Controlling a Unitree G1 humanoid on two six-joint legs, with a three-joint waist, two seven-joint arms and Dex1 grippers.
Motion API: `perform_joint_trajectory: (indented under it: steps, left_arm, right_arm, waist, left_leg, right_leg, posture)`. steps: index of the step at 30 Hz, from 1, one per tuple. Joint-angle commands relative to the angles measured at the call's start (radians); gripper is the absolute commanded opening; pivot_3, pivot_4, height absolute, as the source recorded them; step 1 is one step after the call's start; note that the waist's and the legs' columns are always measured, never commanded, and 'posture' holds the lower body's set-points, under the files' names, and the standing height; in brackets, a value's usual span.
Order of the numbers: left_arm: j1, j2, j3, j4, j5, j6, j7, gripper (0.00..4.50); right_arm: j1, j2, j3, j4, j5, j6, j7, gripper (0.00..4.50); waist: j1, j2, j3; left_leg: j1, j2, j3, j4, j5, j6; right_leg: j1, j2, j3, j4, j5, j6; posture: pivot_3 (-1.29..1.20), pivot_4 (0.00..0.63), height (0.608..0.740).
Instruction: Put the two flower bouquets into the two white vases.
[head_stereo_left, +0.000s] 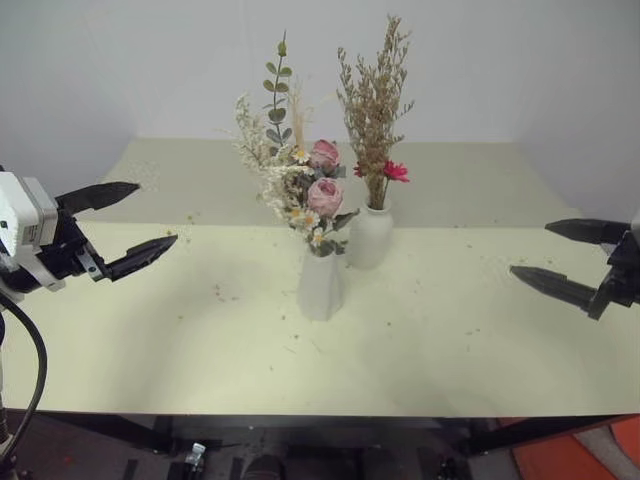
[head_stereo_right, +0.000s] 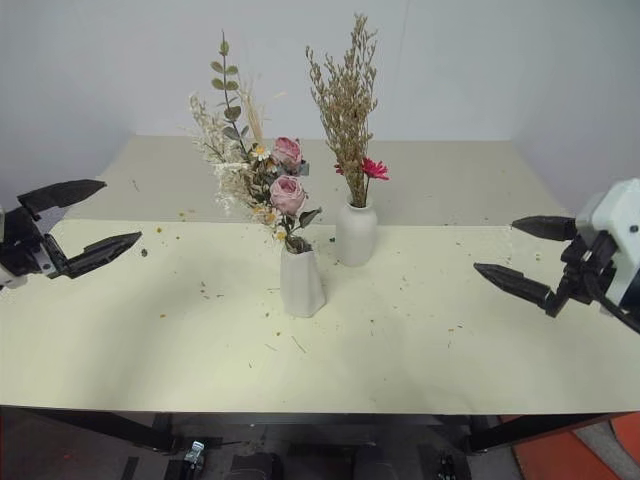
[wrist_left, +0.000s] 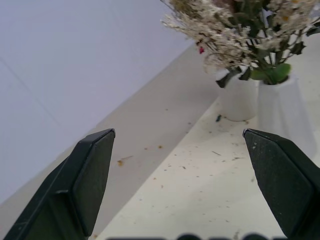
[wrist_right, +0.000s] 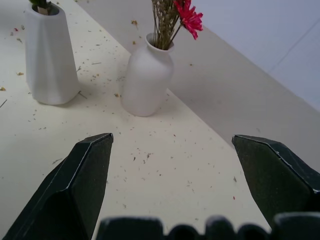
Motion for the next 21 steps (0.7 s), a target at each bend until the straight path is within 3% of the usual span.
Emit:
perform_joint_trajectory:
  steps: [1, 5, 21]
  left_arm:
    - [0.012, 0.018, 0.021, 0.006, -0.013, -0.034, -0.007, 4.48]
    - [0.000, 0.059, 0.042, 0.031, -0.092, -0.004, -0.079, 4.48]
    - [-0.039, 0.165, 0.029, 0.065, -0.139, 0.083, -0.119, 4.48]
  right_arm:
    - [0.004, -0.015, -0.023, -0.019, -0.004, -0.024, 0.006, 4.50]
    - [0.017, -0.009, -0.060, -0.031, 0.009, -0.007, -0.003, 4.50]
    - [0.030, 0.050, -0.031, -0.040, 0.024, -0.038, -0.035, 4.50]
  waist:
    - [0.000, 0.000, 0.000]
    - [0.000, 0.000, 0.000]
    - [-0.001, 0.000, 0.000]
  left_leg:
    - [0.000, 0.000, 0.000, 0.000, 0.000, 0.000]
    - [0.000, 0.000, 0.000, 0.000, 0.000, 0.000]
    - [0.000, 0.000, 0.000, 0.000, 0.000, 0.000]
  right_leg:
    - [0.000, 0.000, 0.000, 0.000, 0.000, 0.000]
    - [0.000, 0.000, 0.000, 0.000, 0.000, 0.000]
    - [0.000, 0.000, 0.000, 0.000, 0.000, 0.000]
  posture:
    - [0.00, 0.150, 0.740]
    - [0.00, 0.150, 0.740]
    - [0.00, 0.150, 0.740]
